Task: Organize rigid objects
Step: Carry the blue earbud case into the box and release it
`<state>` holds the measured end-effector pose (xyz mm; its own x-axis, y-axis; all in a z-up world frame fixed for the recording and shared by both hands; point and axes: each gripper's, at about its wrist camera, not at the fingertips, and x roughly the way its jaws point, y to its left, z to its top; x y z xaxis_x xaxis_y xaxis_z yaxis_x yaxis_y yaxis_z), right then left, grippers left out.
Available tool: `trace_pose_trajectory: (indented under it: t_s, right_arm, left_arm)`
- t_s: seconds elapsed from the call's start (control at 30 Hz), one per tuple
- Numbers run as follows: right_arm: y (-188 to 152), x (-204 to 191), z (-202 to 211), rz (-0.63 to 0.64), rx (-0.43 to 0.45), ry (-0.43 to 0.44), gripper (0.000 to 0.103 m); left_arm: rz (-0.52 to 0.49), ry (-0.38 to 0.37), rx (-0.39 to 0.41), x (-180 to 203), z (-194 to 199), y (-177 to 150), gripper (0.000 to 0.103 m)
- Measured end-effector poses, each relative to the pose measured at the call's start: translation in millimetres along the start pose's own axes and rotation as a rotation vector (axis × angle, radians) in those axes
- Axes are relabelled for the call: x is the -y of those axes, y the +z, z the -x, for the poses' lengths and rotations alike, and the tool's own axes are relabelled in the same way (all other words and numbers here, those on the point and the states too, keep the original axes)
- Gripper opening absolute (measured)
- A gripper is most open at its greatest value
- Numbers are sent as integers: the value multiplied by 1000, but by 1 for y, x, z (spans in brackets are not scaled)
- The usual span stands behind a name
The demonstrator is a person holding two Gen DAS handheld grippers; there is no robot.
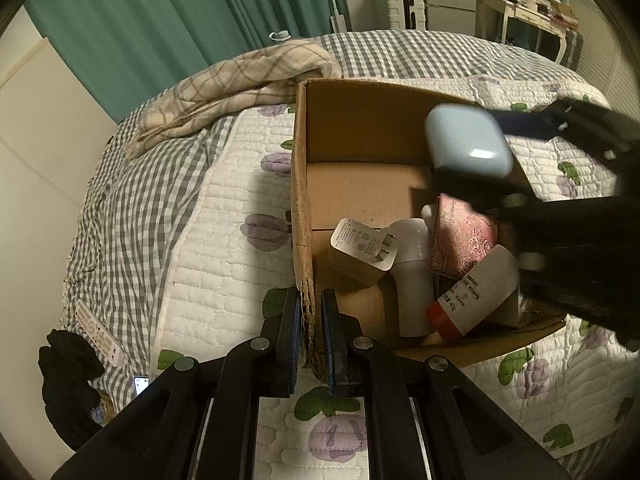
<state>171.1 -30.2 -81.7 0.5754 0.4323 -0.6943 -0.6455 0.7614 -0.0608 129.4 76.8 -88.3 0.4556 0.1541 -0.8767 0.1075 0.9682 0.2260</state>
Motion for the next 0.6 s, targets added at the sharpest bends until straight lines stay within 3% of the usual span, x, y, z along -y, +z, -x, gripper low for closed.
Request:
trace_pose_trajectory:
  t_s: [0.27, 0.47, 0.5, 0.53, 0.6]
  right_arm:
    - [-15, 6, -43, -66, -99, 26, 58]
    - [-20, 7, -54, -86, -117, 36, 59]
    - [-20, 7, -54, -85, -117, 42, 61]
    - [-19, 7, -52, -82, -105, 35, 74]
    - [-18, 7, -44, -82, -76, 9, 91]
  left_arm:
    - [-12, 2, 8, 1, 0, -1, 10]
    - [-10, 0, 9, 1, 0, -2, 10]
    - [-9, -1, 9, 1, 0, -1, 10]
    - [-9, -2, 8, 1, 0, -1, 10]
    - [-7, -2, 9, 1, 0, -1, 10]
